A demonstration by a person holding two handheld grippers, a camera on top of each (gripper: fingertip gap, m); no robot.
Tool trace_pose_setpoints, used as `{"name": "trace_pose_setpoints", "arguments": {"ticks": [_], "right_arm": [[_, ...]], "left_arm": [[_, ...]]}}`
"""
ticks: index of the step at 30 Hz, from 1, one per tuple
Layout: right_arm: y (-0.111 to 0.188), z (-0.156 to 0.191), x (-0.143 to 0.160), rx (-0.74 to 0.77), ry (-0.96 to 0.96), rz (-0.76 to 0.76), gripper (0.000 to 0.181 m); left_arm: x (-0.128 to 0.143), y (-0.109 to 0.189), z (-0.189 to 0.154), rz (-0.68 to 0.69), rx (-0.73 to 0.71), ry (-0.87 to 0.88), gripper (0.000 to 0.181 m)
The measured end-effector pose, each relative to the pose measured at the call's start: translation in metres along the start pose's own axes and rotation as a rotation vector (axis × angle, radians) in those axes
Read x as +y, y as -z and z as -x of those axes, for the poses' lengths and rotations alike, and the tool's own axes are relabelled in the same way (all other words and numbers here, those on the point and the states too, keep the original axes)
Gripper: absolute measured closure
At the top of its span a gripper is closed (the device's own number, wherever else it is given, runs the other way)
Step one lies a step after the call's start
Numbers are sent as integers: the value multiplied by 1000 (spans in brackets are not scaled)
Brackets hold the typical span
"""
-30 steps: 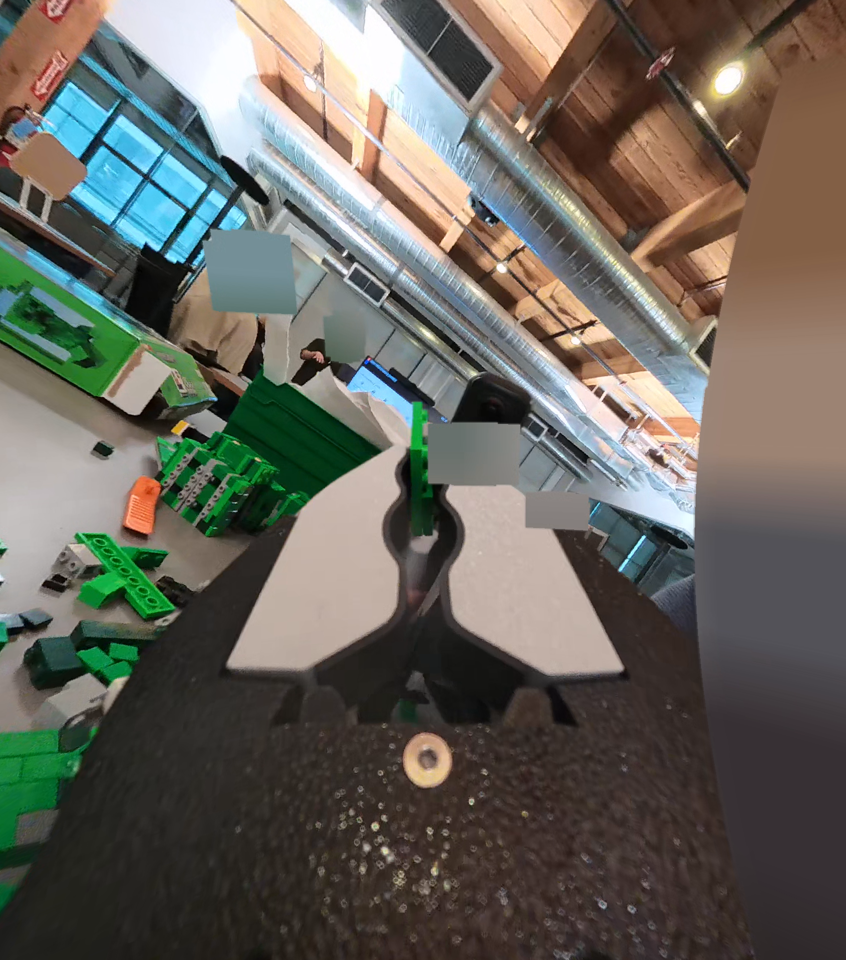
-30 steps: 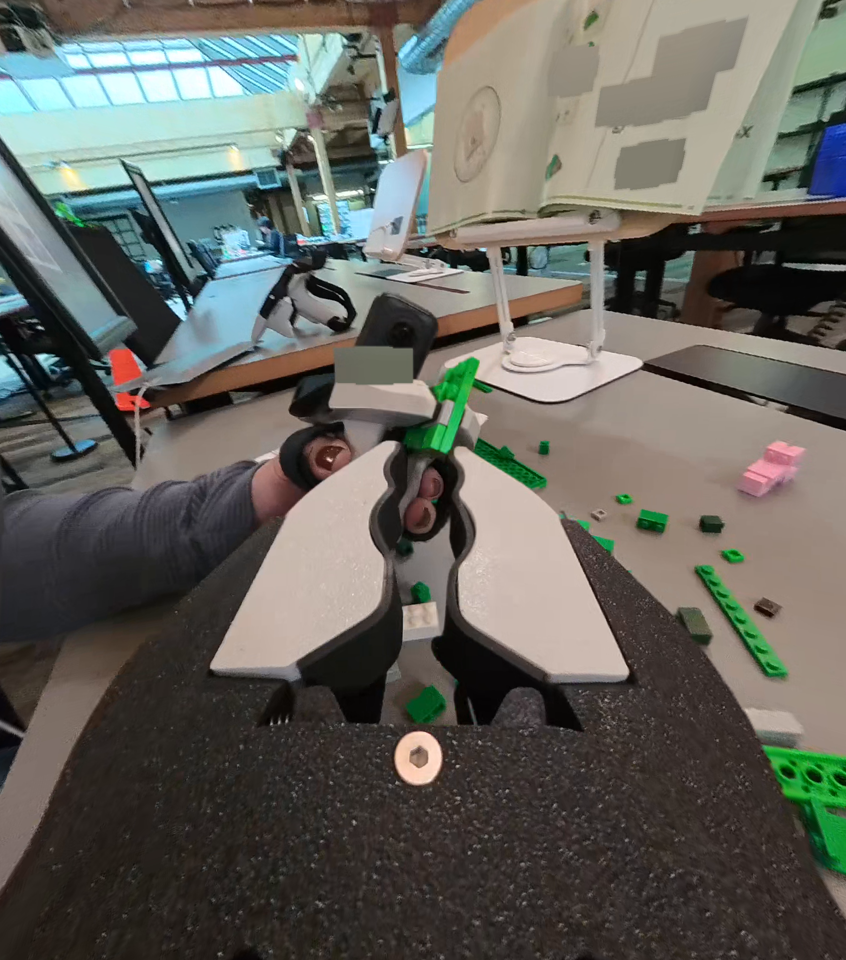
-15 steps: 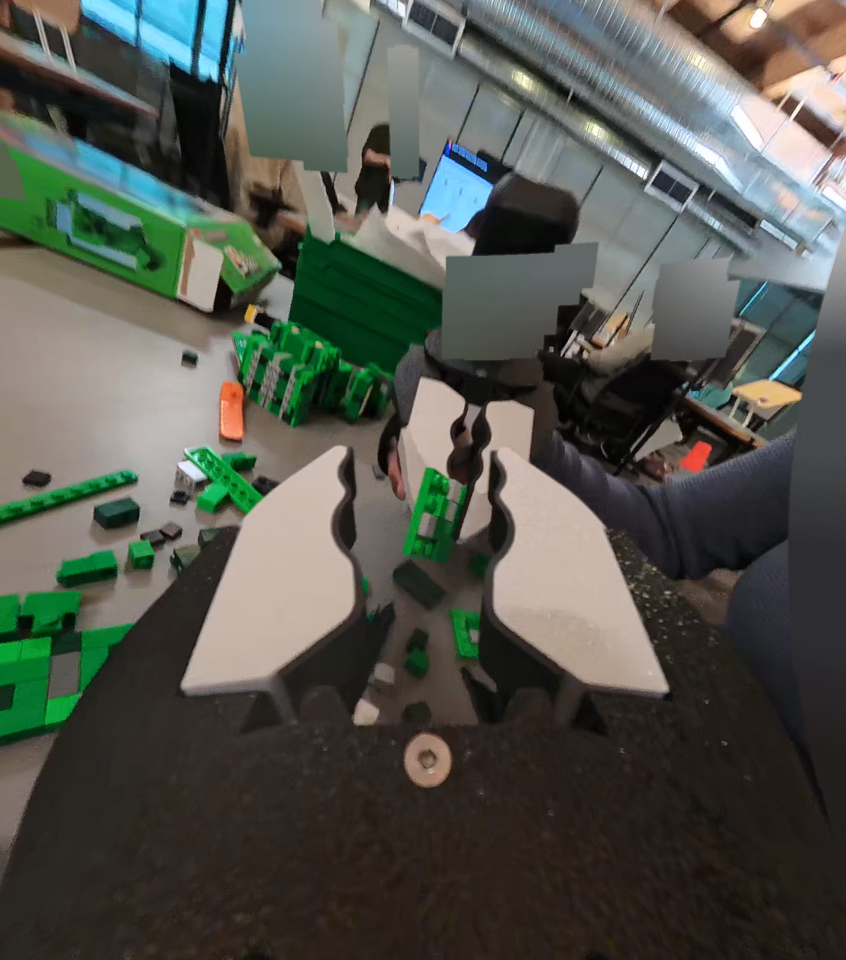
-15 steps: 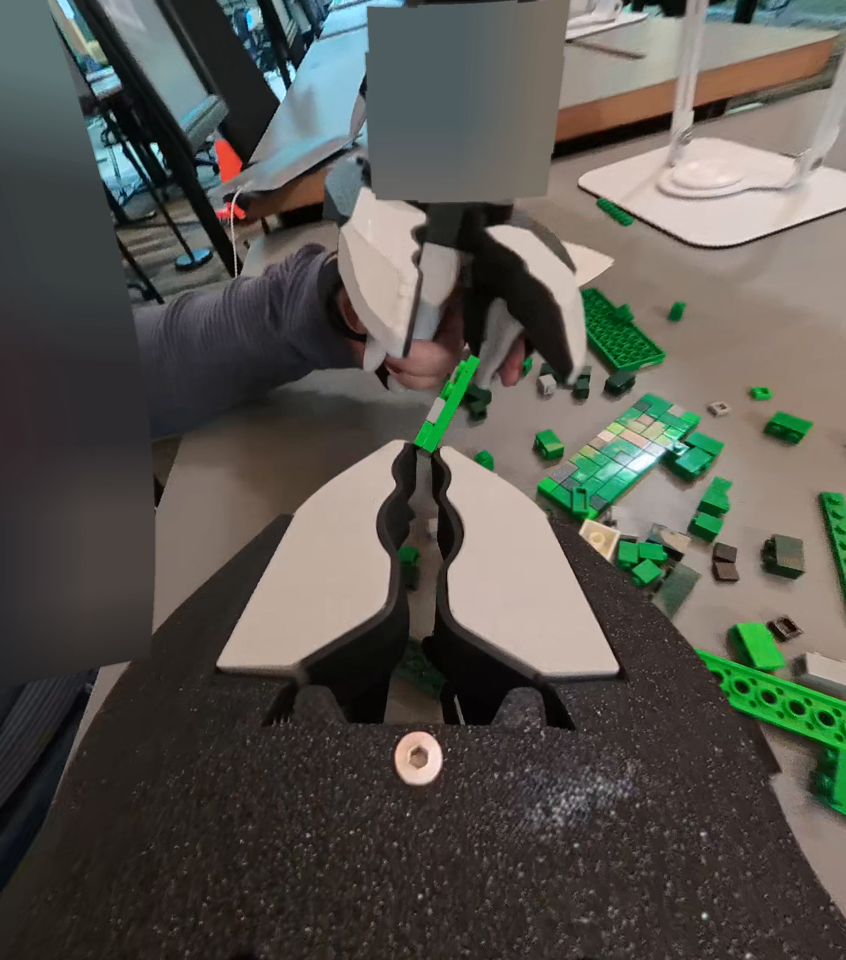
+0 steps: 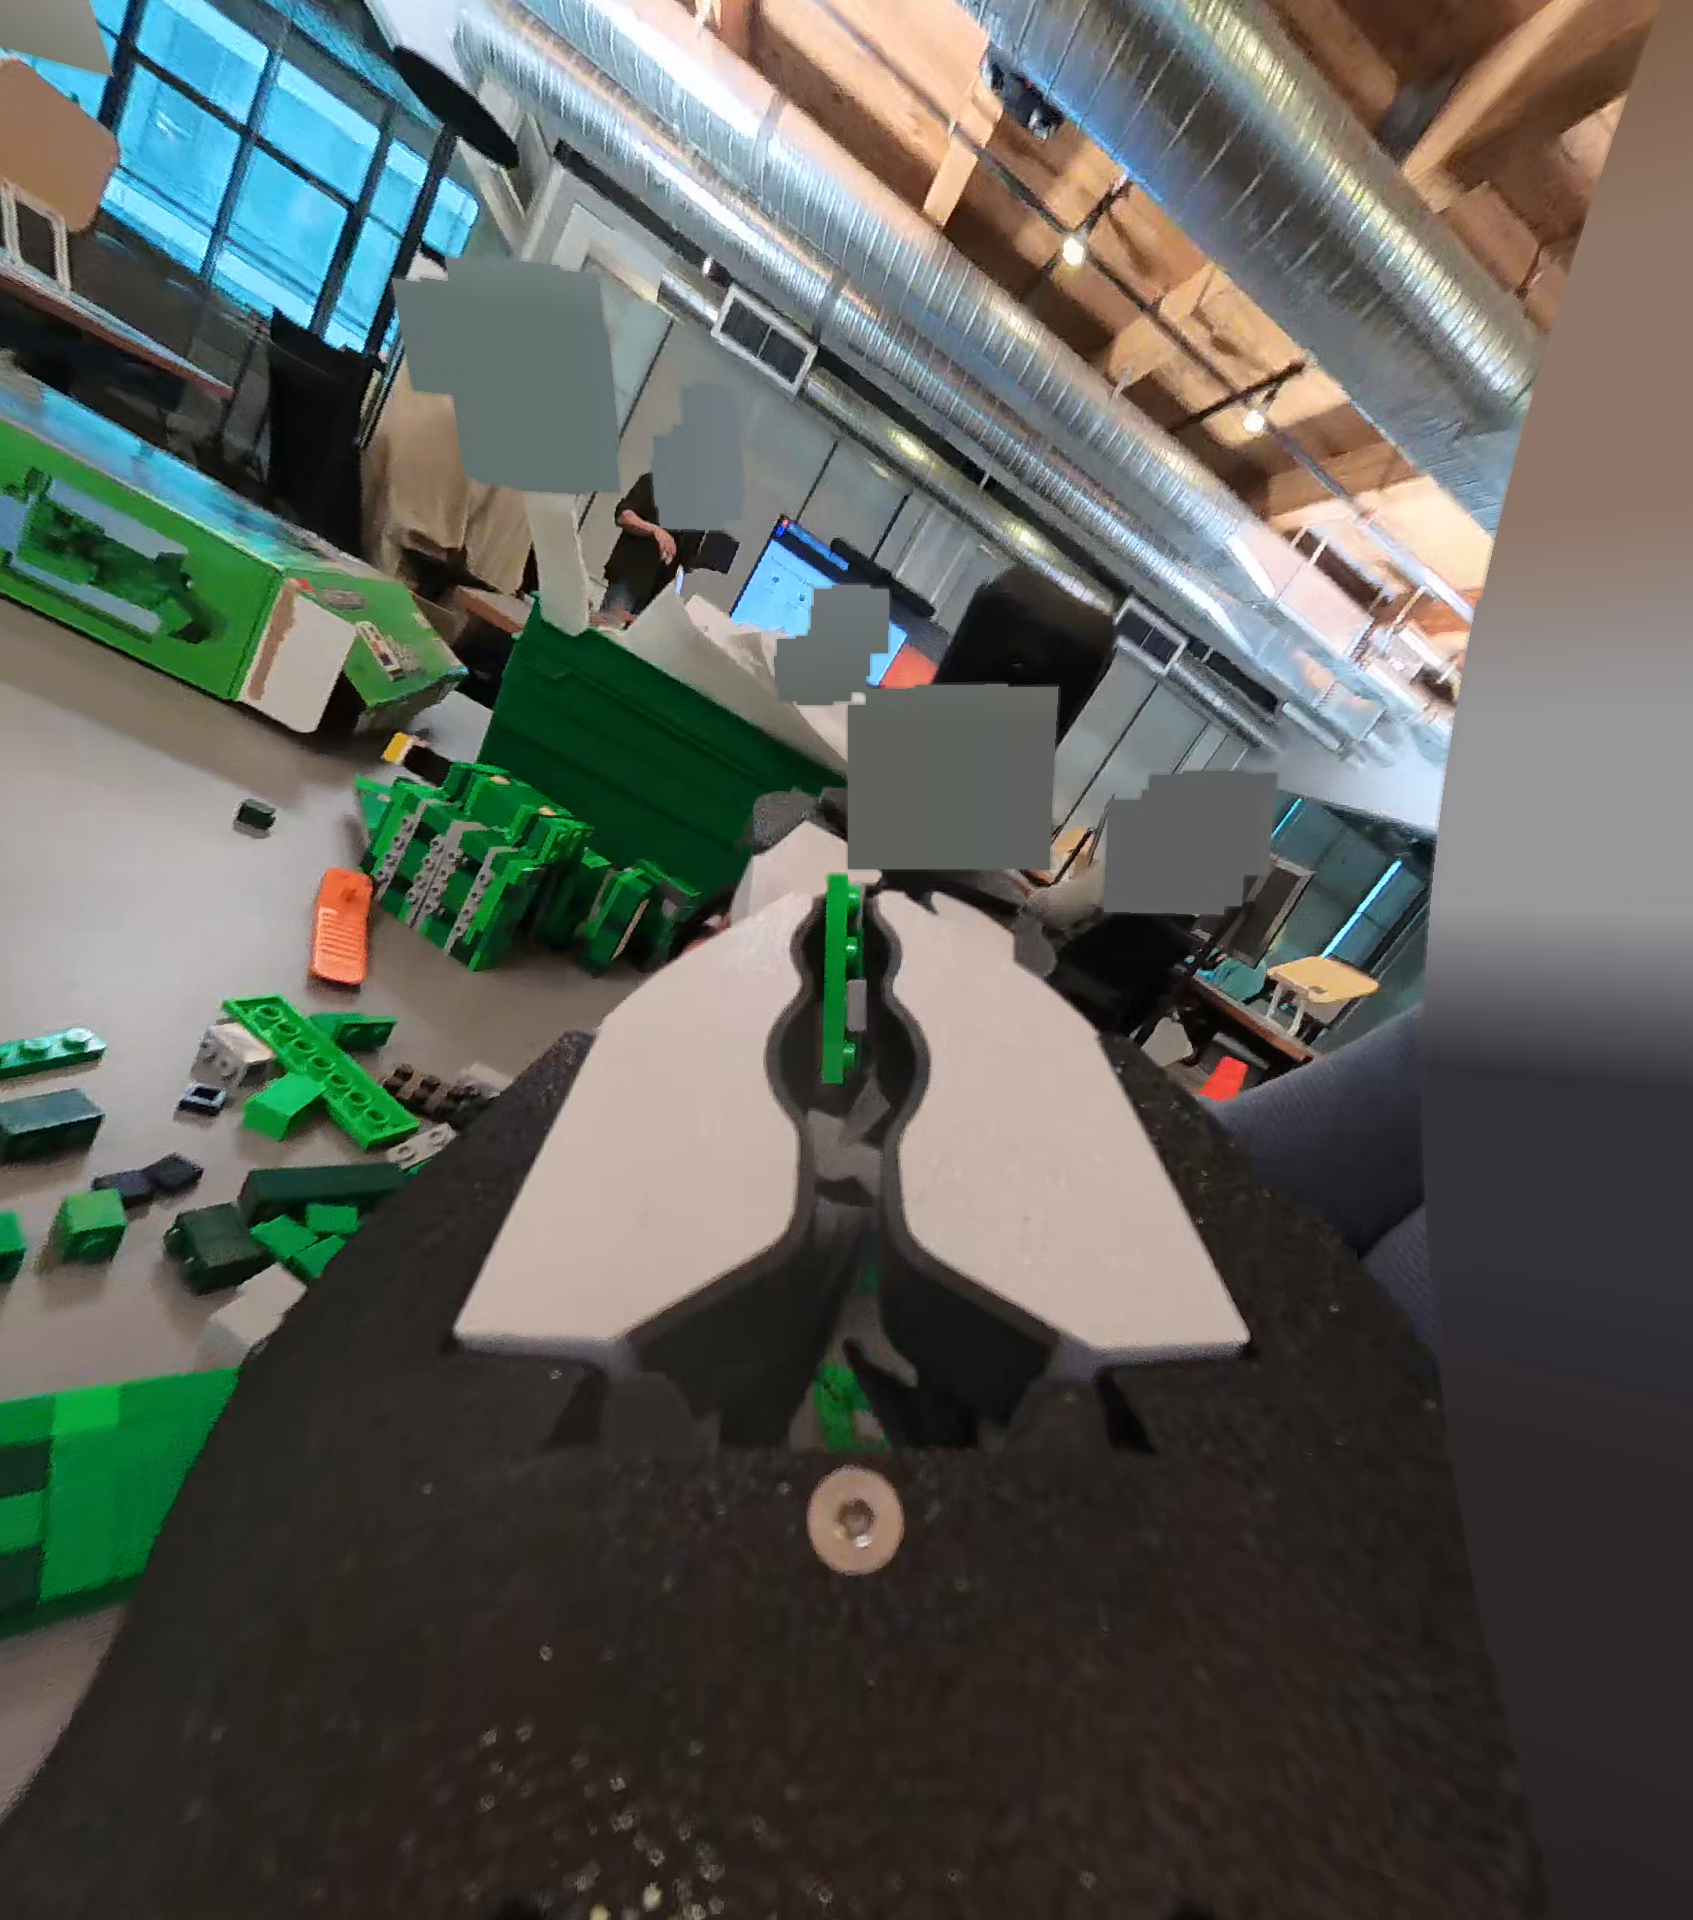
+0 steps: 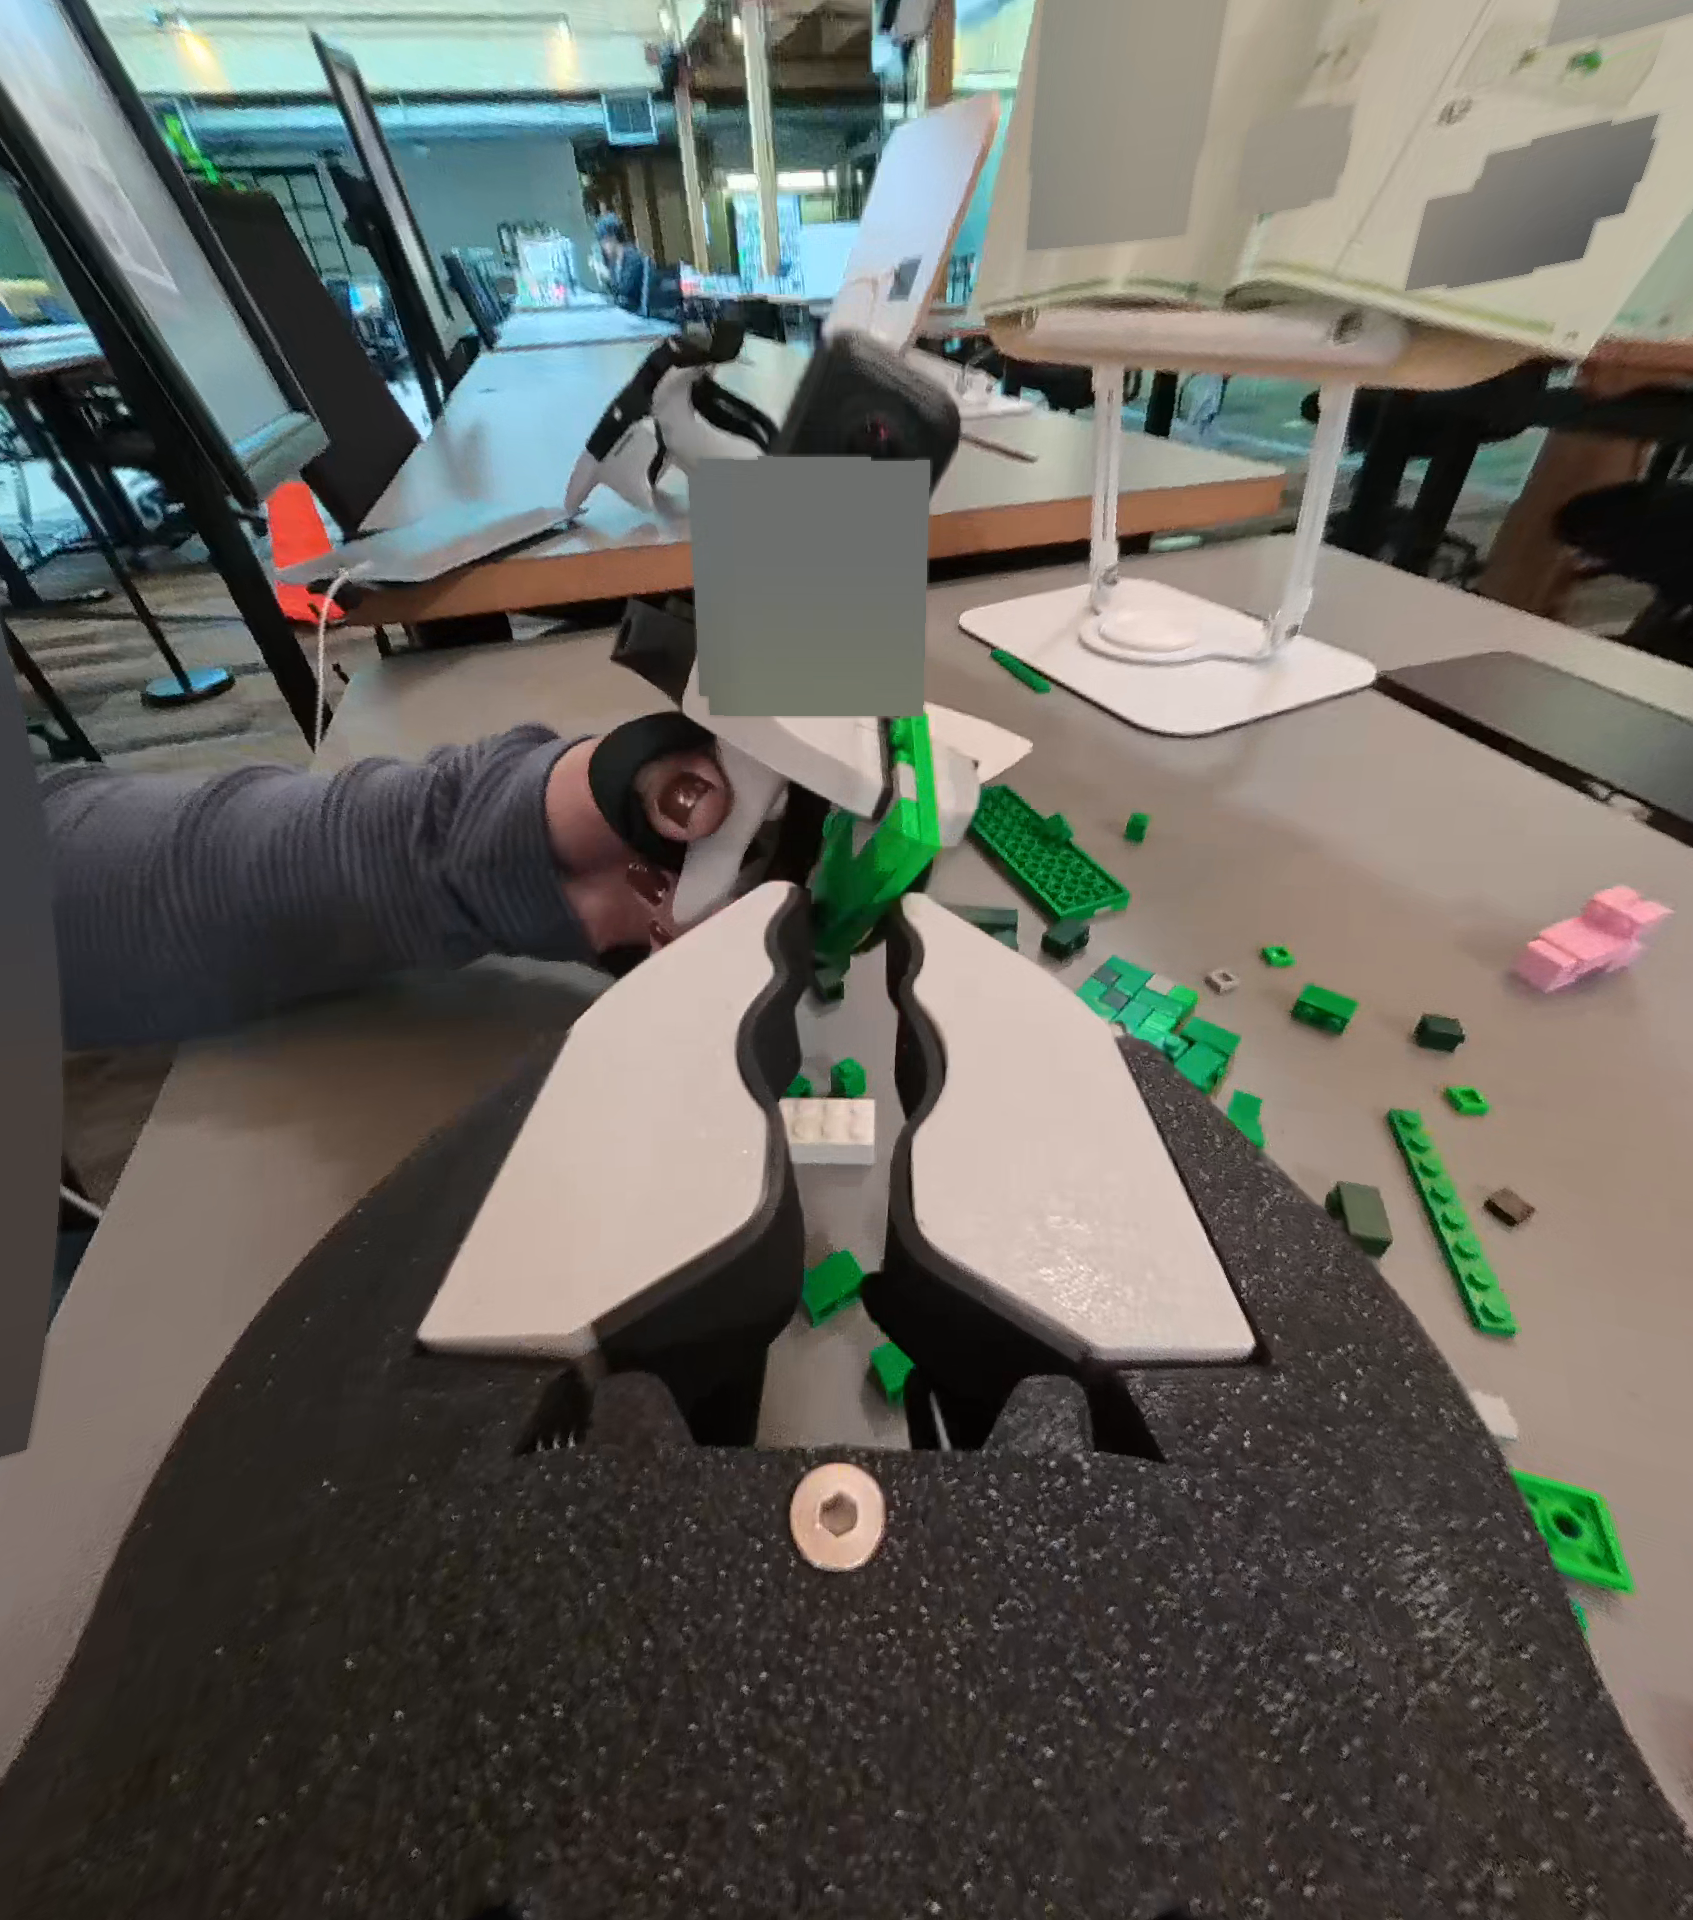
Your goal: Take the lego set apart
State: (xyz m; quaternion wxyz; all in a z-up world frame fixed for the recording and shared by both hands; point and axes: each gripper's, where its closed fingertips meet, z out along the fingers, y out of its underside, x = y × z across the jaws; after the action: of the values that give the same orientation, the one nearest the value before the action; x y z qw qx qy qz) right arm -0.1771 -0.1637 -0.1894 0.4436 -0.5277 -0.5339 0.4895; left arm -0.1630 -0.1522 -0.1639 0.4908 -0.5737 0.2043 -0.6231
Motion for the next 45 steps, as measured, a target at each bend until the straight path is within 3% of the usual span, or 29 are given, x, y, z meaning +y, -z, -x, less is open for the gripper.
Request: {"name": "trace_pose_setpoints", "arguments": {"ticks": [4, 7, 9, 13, 19, 25, 32, 37, 39, 41, 45], "right_arm": [[5, 6, -3, -79, -45, 1, 176], [13, 5, 8, -103, -51, 89, 176], [16, 7, 11, -134, -63, 113, 176], [15, 4, 5, -101, -58, 73, 174], [14, 0, -6, -44, -14, -3, 174], [18, -2, -19, -35, -37, -99, 174], [21, -4, -17, -40, -58, -75, 175], [24, -8, -13, -40, -77, -55, 174], [23, -17, -10, 65, 13, -32, 165], [22, -30, -5, 230, 201, 48, 138], [15, -34, 7, 406, 533, 212, 126]], "left_arm": [[2, 0, -12, 36, 92, 60, 171], [13, 1, -10, 144, 49, 10, 160], [19, 3, -8, 193, 21, -22, 173], [12, 4, -5, 138, 11, -39, 175], [6, 7, -5, 72, 64, 85, 175], [19, 7, -7, 160, 64, 63, 176], [25, 2, -2, 168, 56, 130, 172], [33, -2, -1, 214, 30, 76, 176], [32, 0, 8, 214, -35, 103, 176], [31, 3, 20, 194, -113, 163, 176], [38, 7, 34, 216, -205, 200, 176]]}}
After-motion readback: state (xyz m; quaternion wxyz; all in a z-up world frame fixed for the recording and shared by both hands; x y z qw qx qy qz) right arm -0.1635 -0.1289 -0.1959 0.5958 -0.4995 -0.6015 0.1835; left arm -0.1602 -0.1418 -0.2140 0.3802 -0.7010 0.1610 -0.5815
